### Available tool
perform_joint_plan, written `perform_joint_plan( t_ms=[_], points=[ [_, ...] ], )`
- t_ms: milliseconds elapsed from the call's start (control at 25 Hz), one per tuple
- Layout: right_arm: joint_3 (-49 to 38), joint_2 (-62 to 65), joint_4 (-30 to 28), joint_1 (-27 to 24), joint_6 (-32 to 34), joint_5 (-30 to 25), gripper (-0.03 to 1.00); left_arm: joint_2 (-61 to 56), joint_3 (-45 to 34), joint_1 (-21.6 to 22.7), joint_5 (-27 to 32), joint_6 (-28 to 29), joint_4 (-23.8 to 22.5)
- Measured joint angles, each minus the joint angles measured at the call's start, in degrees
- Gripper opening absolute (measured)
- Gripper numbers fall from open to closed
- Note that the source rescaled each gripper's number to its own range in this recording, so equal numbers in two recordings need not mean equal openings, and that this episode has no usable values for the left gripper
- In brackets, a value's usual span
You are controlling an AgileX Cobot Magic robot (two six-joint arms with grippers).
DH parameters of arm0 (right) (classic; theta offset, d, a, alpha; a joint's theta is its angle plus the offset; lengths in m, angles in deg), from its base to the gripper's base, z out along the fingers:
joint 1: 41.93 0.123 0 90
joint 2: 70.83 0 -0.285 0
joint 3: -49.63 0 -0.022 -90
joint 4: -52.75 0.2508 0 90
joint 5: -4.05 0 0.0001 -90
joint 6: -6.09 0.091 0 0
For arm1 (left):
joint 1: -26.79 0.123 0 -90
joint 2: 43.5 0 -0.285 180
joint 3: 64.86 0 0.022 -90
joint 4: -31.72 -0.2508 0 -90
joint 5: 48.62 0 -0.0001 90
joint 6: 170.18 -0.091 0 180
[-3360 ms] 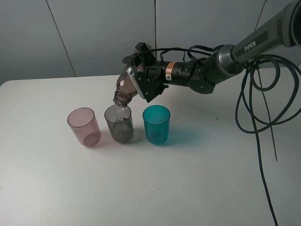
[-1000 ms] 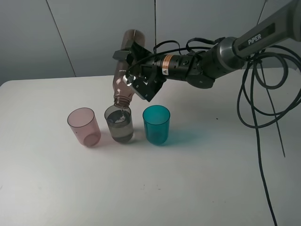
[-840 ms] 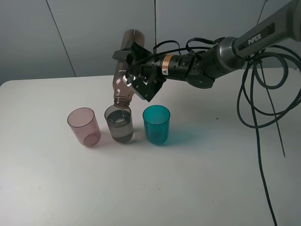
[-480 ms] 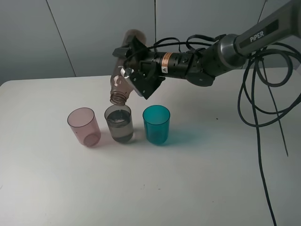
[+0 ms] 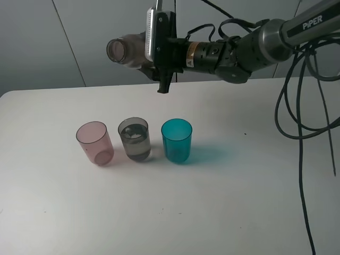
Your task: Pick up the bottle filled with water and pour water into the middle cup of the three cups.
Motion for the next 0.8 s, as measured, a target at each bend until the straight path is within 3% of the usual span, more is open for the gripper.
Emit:
perform_joint_plan(
  t_ms=[240, 480, 600, 800],
  points=[
    [0.0, 0.6, -2.1, -2.2, 28.6, 1.4, 0.0, 0.0, 0.0, 0.0, 0.0, 0.0, 0.0],
    [0.0, 0.6, -8.1, -6.9, 50.2, 2.1, 0.0, 0.0, 0.0, 0.0, 0.0, 0.2, 0.0],
    [0.0, 0.5, -8.9, -9.4, 55.9, 2.3, 0.0, 0.0, 0.0, 0.0, 0.0, 0.2, 0.0],
    [0.0, -2.9, -8.4, -11.5, 57.5, 3.3, 0.0, 0.0, 0.0, 0.0, 0.0, 0.2, 0.0]
  ],
)
